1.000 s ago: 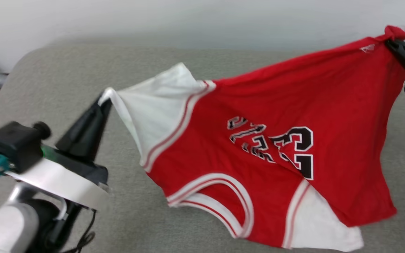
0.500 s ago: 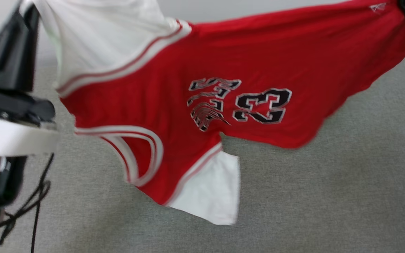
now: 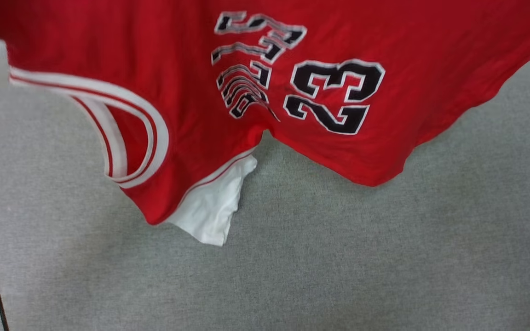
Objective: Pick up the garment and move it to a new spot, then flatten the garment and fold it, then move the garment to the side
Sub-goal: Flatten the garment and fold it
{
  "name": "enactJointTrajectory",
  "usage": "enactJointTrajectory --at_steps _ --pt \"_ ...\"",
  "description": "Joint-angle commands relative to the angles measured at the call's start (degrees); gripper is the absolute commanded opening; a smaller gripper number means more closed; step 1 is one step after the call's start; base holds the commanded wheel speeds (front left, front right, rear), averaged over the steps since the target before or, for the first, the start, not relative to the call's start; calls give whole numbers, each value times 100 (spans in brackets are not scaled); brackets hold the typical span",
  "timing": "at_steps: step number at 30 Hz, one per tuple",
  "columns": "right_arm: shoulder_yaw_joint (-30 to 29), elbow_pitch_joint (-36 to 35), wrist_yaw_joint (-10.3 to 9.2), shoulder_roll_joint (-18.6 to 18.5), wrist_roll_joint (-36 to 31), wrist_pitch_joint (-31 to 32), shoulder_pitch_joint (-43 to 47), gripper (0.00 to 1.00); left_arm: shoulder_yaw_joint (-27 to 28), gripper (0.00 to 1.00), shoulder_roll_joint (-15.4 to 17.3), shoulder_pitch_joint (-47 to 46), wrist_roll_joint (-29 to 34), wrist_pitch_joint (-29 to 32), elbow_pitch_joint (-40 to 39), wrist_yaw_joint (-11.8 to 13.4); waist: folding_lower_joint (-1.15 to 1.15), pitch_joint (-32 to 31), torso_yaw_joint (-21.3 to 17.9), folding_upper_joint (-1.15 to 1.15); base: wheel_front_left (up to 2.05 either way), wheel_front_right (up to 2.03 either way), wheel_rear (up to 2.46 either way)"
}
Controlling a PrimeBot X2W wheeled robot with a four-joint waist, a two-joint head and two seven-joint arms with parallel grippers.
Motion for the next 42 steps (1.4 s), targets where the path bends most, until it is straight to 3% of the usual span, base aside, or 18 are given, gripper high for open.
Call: enactJointTrajectory --at_steps 1,9,17,22,27,31,36,39,42 --pt "-59 -21 -5 28 -71 4 -127 0 -6 0 58 -184 46 38 72 -54 0 254 -21 0 0 0 0" --pt "-245 254 -6 135 -321 9 -908 0 -222 0 281 -1803 187 382 1131 -778 0 1194 -9 0 0 0 0" --pt "-111 1490 -9 282 -847 -548 -2470 0 -733 0 21 -4045 857 267 3035 -1492 0 2037 -31 0 0 0 0" --pt "-48 2640 -10 522 -1374 -1250 -3600 0 -1005 0 -418 -5398 1202 -233 4366 -1664 0 2364 -35 0 0 0 0" --pt "-88 3640 -15 781 -1933 -2049 -4468 0 -1139 0 -734 -6292 1618 -1117 5499 -1601 0 2556 21 0 0 0 0" --pt "-69 4293 -15 972 -2283 -2670 -4857 0 -1208 0 -1010 -6356 1668 -1714 6188 -1590 0 2644 115 0 0 0 0" --pt "-16 4869 -9 1253 -2201 -3280 -4830 0 -1178 0 -1369 -5655 1409 -1997 6554 -1658 0 2686 285 0 0 0 0" --pt "-201 5176 -8 1460 -1948 -3571 -4646 0 -937 0 -1586 -5084 1178 -2030 6493 -1638 0 2664 372 0 0 0 0" --pt "-9 5325 -7 1556 -1956 -3873 -4347 0 -696 0 -1768 -4253 1099 -2031 6163 -1615 0 2596 441 0 0 0 0"
